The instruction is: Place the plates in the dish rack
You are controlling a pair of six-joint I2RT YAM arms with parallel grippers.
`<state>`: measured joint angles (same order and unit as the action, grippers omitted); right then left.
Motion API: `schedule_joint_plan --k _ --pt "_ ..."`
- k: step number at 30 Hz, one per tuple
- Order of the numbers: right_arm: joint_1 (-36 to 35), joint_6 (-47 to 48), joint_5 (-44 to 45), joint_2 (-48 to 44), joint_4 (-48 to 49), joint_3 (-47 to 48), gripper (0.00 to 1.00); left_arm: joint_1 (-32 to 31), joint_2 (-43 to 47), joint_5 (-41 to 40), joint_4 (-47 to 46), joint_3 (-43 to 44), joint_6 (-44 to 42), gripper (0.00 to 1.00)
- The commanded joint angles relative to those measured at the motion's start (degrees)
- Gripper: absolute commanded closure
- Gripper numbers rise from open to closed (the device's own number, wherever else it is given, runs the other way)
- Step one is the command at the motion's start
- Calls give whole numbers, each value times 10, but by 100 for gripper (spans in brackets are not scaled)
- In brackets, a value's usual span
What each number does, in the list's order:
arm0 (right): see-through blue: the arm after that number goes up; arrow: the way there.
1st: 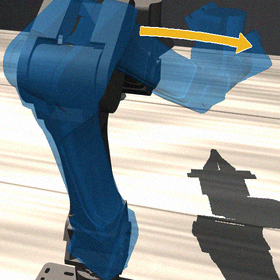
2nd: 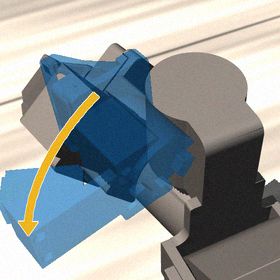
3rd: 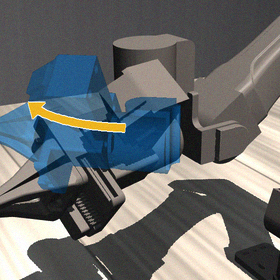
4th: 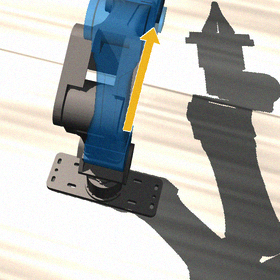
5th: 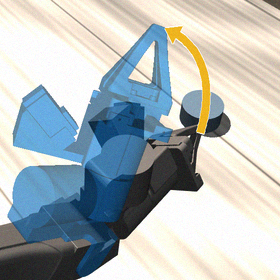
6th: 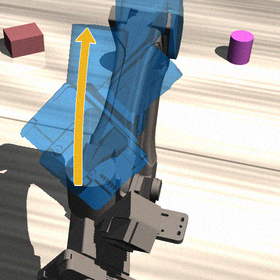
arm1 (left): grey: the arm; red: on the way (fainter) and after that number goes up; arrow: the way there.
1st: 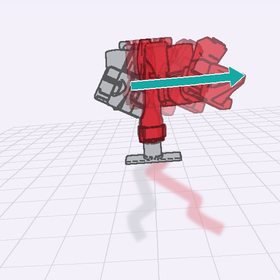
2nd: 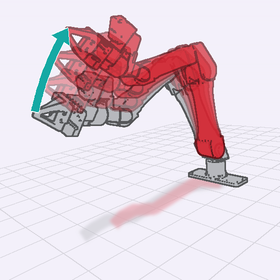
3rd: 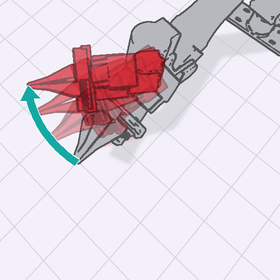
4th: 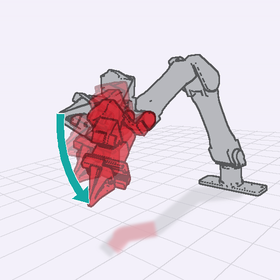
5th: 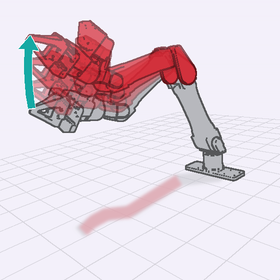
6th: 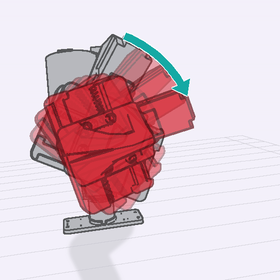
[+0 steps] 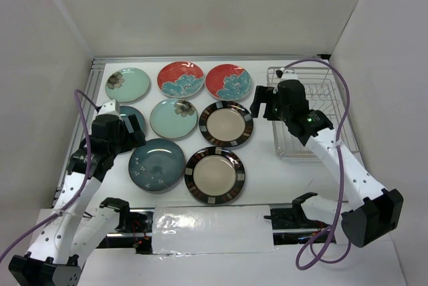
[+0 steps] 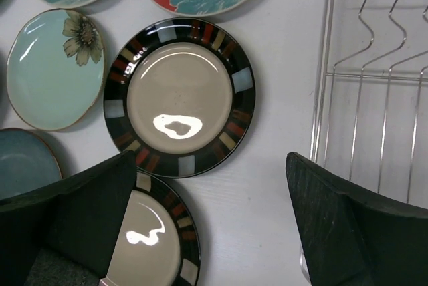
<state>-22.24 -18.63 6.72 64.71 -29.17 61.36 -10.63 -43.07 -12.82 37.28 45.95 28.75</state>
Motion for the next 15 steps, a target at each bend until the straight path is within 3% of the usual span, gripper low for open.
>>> schedule_joint_plan --k 1,7,11,15 --pt "-11 -23 -11 -13 28 -15 1 0 4 -3 -12 14 -1 0" --pt "-23 -40 -78 -33 48 -49 1 0 4 3 -12 14 -6 0" --pt "-30 -69 -108 -16 18 -58 7 0 4 3 -12 14 -6 0" --pt "-54 -138 -114 -51 24 -112 9 0 4 14 -17 14 -18 0"
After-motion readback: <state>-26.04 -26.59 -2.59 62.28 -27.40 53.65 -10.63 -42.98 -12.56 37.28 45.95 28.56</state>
